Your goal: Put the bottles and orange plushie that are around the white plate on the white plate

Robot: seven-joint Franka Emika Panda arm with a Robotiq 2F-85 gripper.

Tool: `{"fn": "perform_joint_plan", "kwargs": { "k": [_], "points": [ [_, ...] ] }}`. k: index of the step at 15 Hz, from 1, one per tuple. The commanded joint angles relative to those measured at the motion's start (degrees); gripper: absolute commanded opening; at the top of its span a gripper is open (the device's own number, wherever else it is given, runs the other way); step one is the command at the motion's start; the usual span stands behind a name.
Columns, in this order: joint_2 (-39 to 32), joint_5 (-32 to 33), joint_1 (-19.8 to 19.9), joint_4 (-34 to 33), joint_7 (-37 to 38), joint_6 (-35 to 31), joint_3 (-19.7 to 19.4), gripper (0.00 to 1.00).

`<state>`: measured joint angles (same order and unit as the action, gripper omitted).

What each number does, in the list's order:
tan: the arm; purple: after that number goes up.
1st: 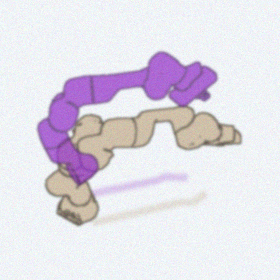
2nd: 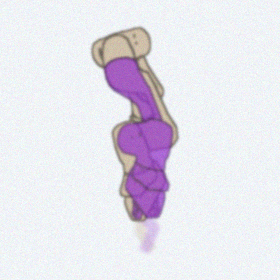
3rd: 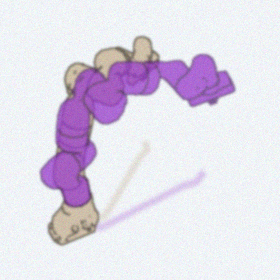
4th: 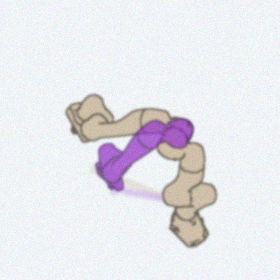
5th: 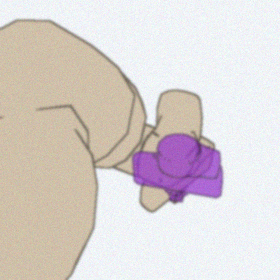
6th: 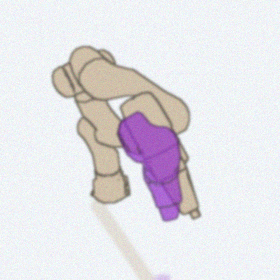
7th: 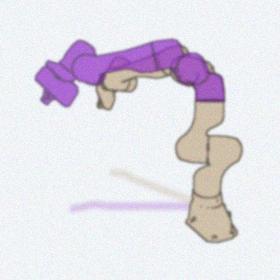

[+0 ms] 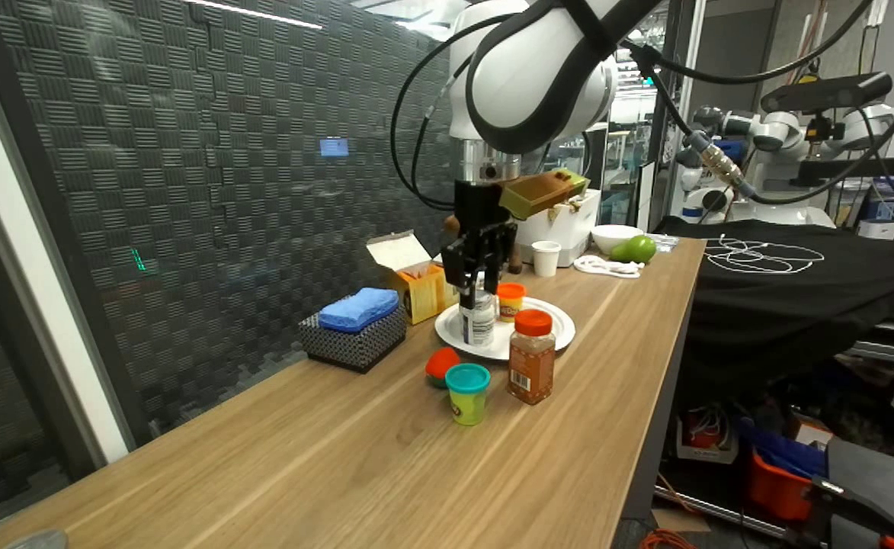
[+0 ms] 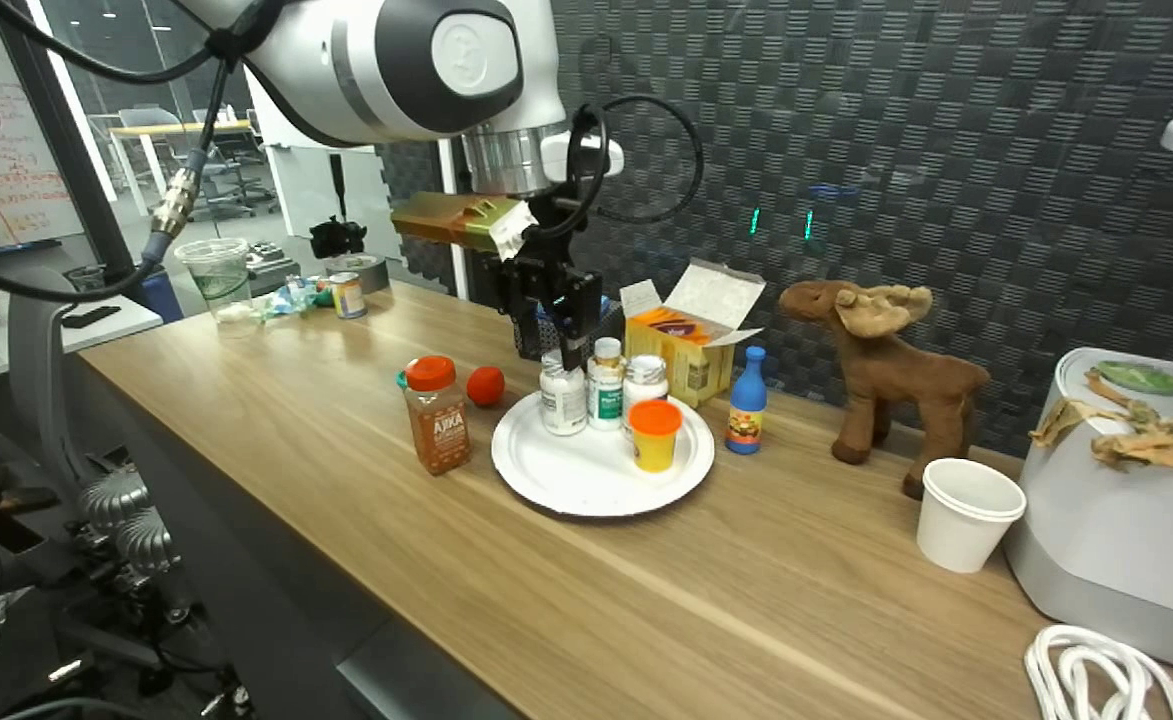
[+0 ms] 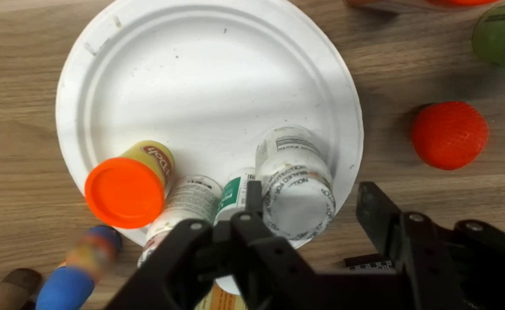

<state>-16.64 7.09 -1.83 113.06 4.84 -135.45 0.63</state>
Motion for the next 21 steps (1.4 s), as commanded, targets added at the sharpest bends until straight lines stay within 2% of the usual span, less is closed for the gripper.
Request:
{"fn": "perform_joint_plan", "kwargs": {
  "k": [1,2,3,7,13,21],
  "points": [
    [2.4,0.5,-1.3,0.3,1.0,1.5,0.0,0.92],
    [3.3,1.8,-2.1,0.7,2.6,2.0,-0.3,0.98],
    [4.0,2.6,-2.6,1.0,3.3,2.3,-0.3,1.0],
    [5.6,3.3,-4.6,0.7,4.2,4.2,1.1,1.0],
    [1.4,1.3,-4.4,-1.3,-0.6,7.1,2.5,1.0],
    [-4.5,-0.5,-3.4,-4.2,-8.4,6.4,3.5,1.0]
  ]
}}
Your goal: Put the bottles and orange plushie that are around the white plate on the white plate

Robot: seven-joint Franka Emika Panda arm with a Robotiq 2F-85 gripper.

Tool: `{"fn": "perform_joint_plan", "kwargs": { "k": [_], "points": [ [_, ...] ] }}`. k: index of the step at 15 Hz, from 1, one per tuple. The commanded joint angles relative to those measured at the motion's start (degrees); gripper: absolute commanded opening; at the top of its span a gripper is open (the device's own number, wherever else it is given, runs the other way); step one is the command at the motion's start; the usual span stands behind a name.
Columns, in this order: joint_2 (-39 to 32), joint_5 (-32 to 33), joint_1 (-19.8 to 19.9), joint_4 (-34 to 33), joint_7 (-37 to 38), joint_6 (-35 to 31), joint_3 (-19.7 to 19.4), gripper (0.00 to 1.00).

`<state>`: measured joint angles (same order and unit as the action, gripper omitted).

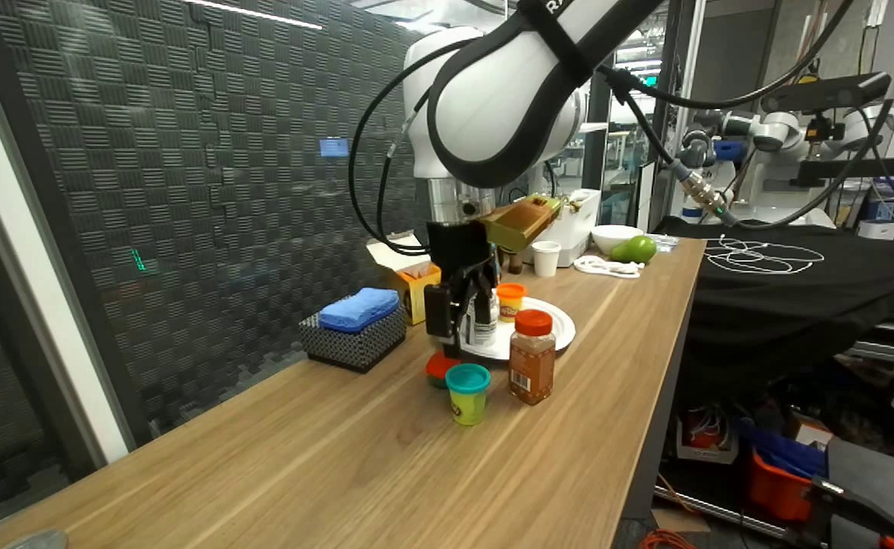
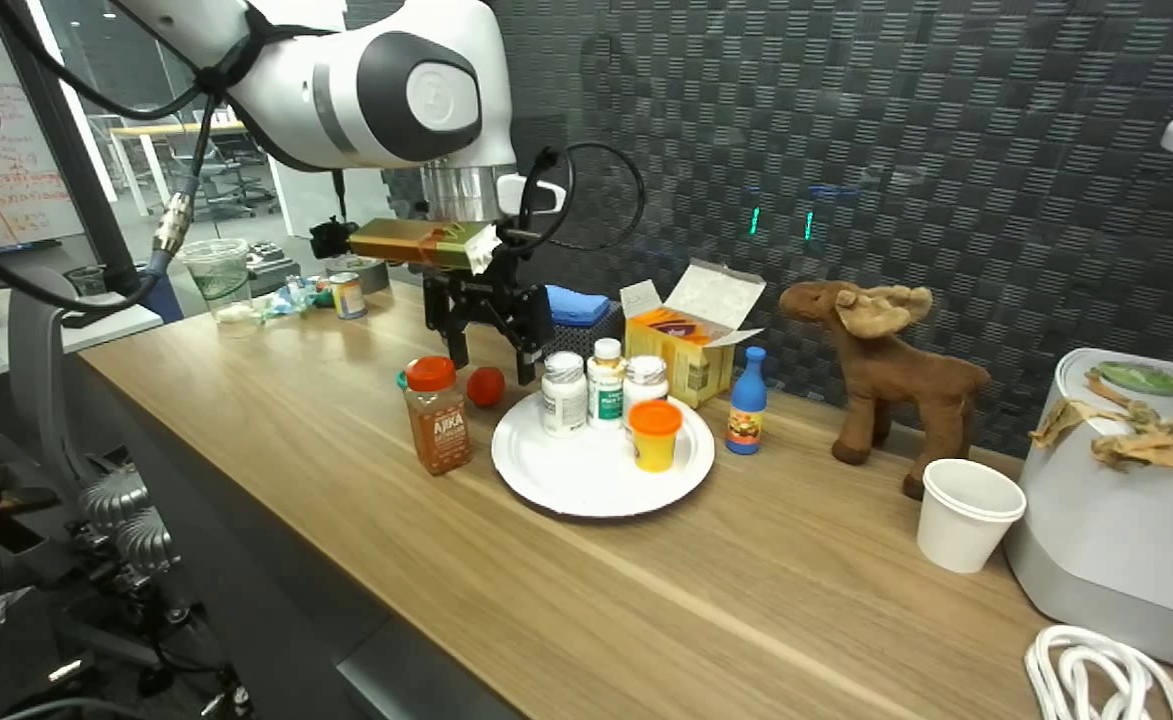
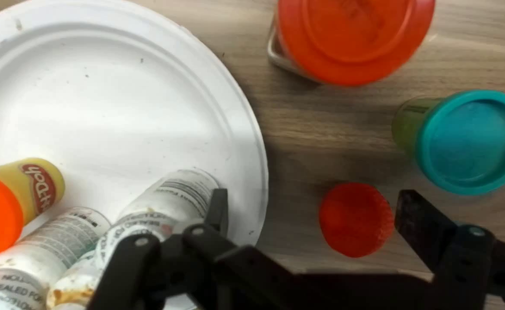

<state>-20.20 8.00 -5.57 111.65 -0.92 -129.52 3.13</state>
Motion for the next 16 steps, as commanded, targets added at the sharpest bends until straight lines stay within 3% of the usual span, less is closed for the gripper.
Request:
{"fn": "perform_joint_plan", "kwargs": {
  "k": [1,9,16],
  "points": [
    [-0.9,-1.8,0.4,-3.1,-3.1,0.3,1.2,1.0],
    [-2.8,-7.9,1.4,-5.2,-9.0,1.0,3.2,1.0],
    [-5.3,-7.4,1.1,-6.3,-9.9,1.4,3.0,1.0]
  ]
}}
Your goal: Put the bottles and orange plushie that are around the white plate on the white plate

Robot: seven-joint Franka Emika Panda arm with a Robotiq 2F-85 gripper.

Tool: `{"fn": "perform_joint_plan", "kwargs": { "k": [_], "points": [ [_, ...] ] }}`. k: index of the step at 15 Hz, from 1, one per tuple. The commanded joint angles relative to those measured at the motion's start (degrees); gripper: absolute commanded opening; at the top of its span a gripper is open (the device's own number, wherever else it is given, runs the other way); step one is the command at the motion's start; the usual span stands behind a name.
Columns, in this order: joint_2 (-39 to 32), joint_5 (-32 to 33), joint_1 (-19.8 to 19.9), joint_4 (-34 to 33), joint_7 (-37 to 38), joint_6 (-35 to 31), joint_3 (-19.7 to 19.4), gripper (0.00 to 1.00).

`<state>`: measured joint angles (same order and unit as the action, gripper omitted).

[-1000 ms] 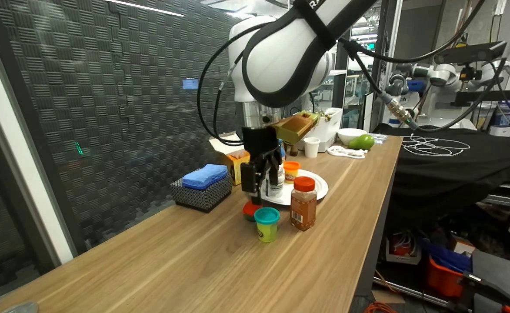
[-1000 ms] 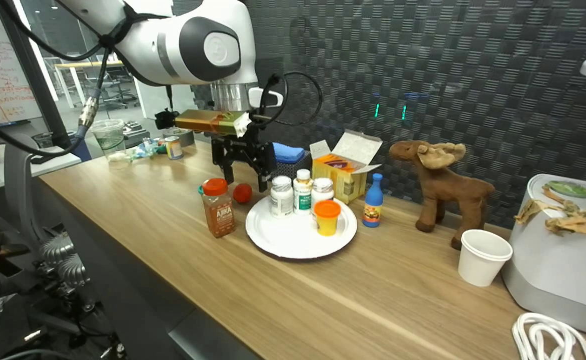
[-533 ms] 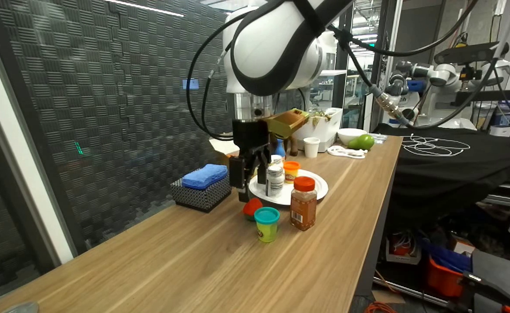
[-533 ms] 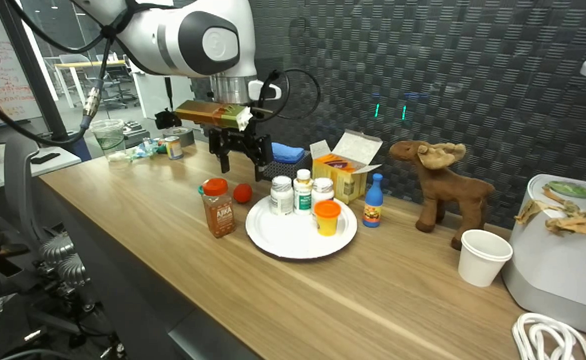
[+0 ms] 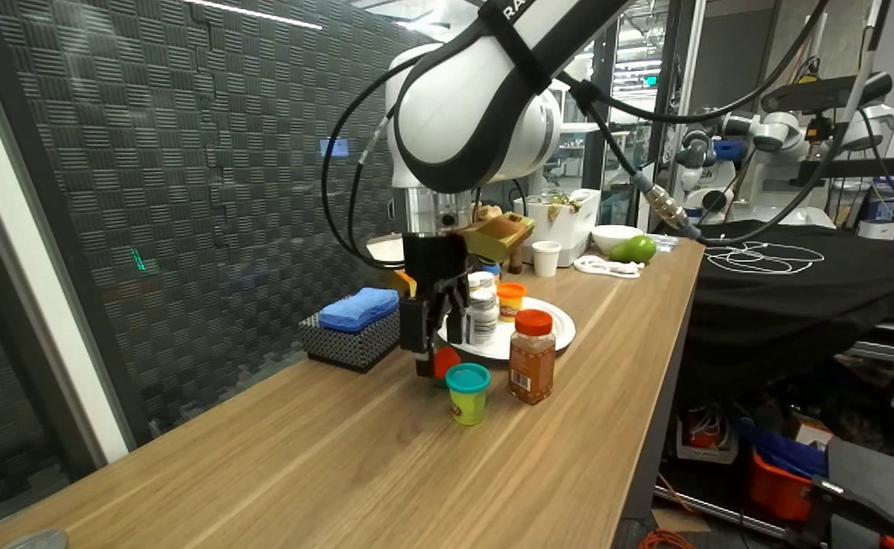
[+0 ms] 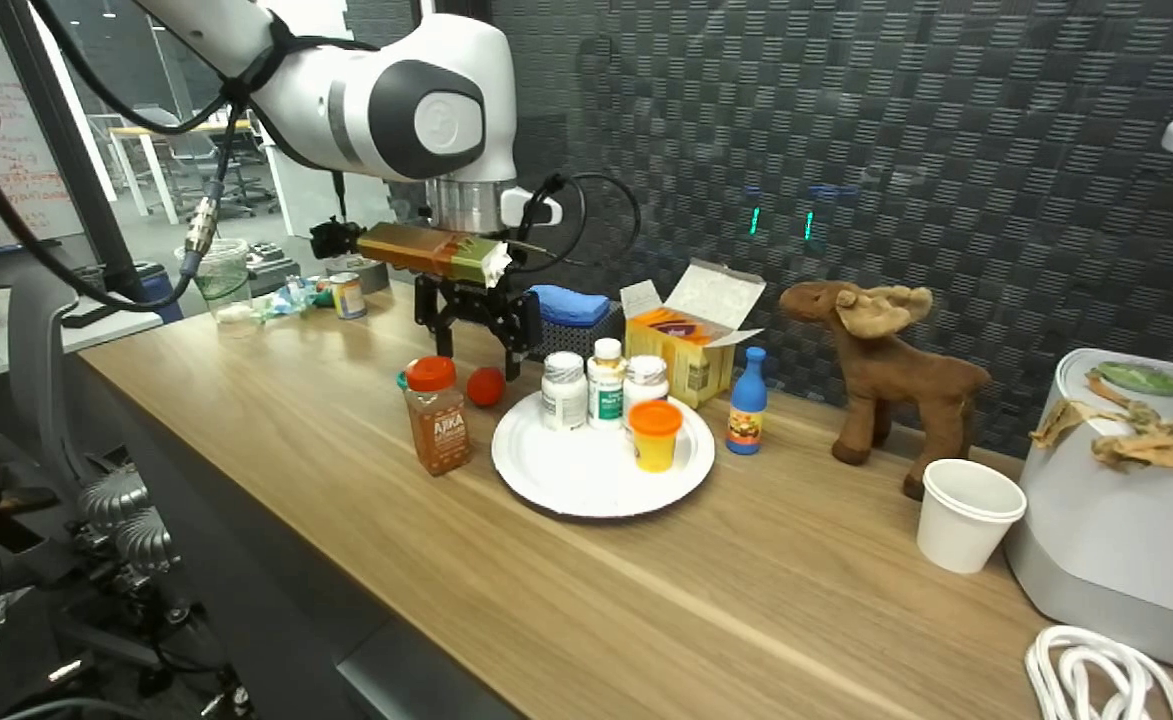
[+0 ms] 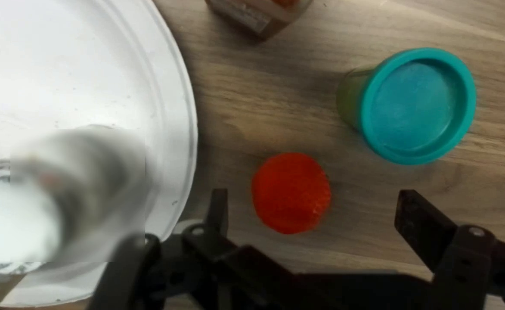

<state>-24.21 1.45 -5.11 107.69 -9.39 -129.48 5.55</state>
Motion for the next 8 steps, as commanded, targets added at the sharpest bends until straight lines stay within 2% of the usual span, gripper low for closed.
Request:
{"fn": "perform_joint_plan", "kwargs": {
  "k": [1,2,3,8],
  "points": [
    [-1.6,-0.8,0.7,-2.5,-1.3,1.4,0.6,1.0],
    [-1.9,-0.8,0.8,-2.6,-1.3,1.5,0.5,1.0],
    [-2.2,-0.9,0.9,-2.8,-1.3,1.6,0.6,0.8],
    [-3.2,-0.7,1.0,-3.5,-0.9,1.4,0.4,0.44]
  ]
}}
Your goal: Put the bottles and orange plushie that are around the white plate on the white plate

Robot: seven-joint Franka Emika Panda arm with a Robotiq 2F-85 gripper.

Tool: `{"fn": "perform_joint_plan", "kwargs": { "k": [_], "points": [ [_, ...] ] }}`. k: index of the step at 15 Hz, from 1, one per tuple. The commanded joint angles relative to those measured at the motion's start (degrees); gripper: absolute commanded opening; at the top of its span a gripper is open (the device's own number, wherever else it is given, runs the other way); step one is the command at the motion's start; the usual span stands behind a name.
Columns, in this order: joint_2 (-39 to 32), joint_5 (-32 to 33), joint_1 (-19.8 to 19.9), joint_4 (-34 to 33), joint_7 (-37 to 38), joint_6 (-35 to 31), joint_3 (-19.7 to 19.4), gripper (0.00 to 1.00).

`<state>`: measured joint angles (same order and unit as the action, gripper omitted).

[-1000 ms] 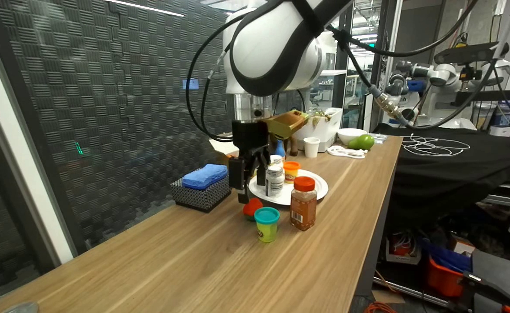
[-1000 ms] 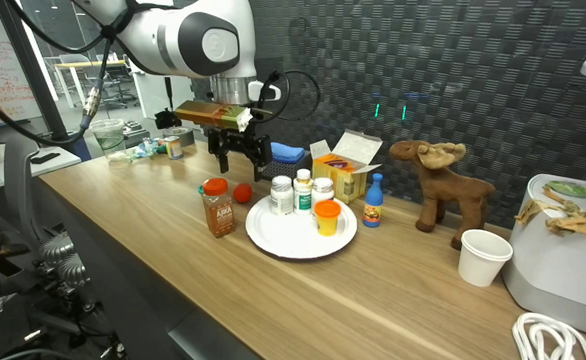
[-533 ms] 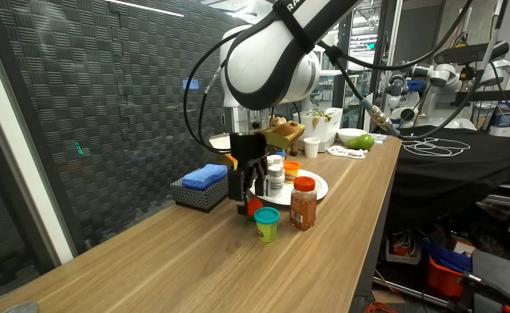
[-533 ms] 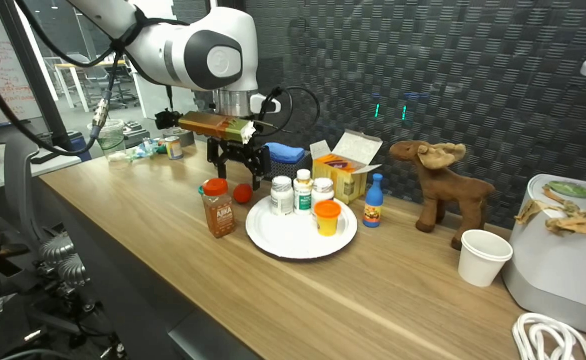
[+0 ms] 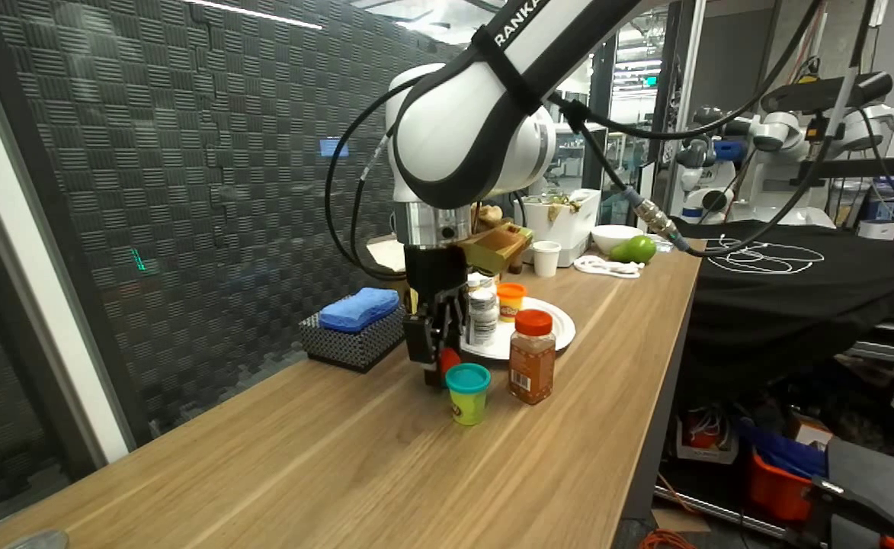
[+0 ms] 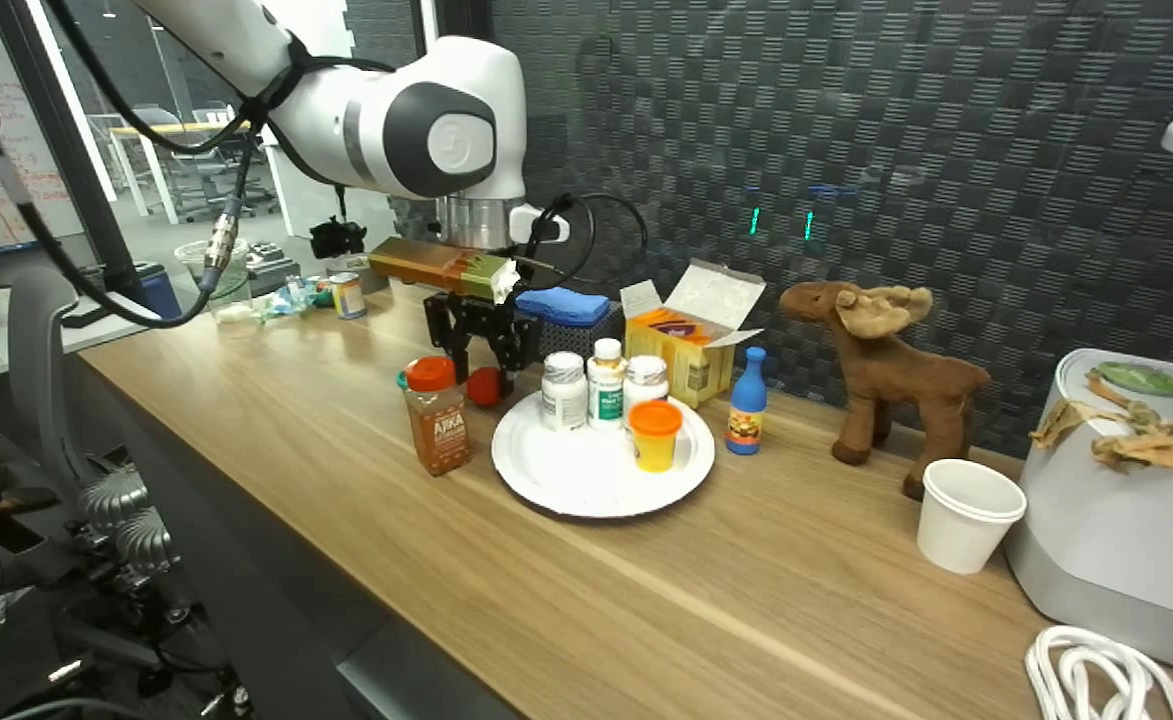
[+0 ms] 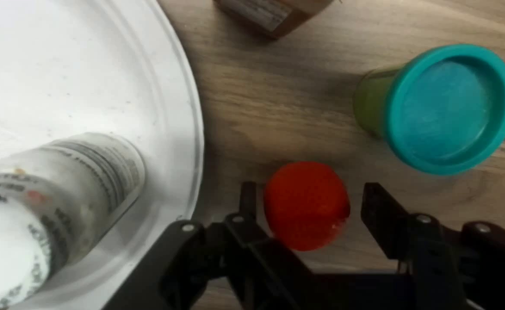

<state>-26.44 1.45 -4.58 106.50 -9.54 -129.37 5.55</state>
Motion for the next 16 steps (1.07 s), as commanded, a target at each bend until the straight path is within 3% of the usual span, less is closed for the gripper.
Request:
{"fn": "perform_joint_plan", "kwargs": {
  "k": [1,3,9,16],
  "points": [
    [-1.0,-0.7,0.5,-2.5,-0.7,1.3,0.4,0.35],
    [-0.7,-0.4,0.4,-2.5,-0.4,1.2,0.3,0.24],
    [3.6,0.7,-0.2,-1.0,0.8,-0.1,-0.1,0.24],
    [14.0,4.3,0.2,6.2,6.3,0.5,-2.8,0.24]
  ]
}}
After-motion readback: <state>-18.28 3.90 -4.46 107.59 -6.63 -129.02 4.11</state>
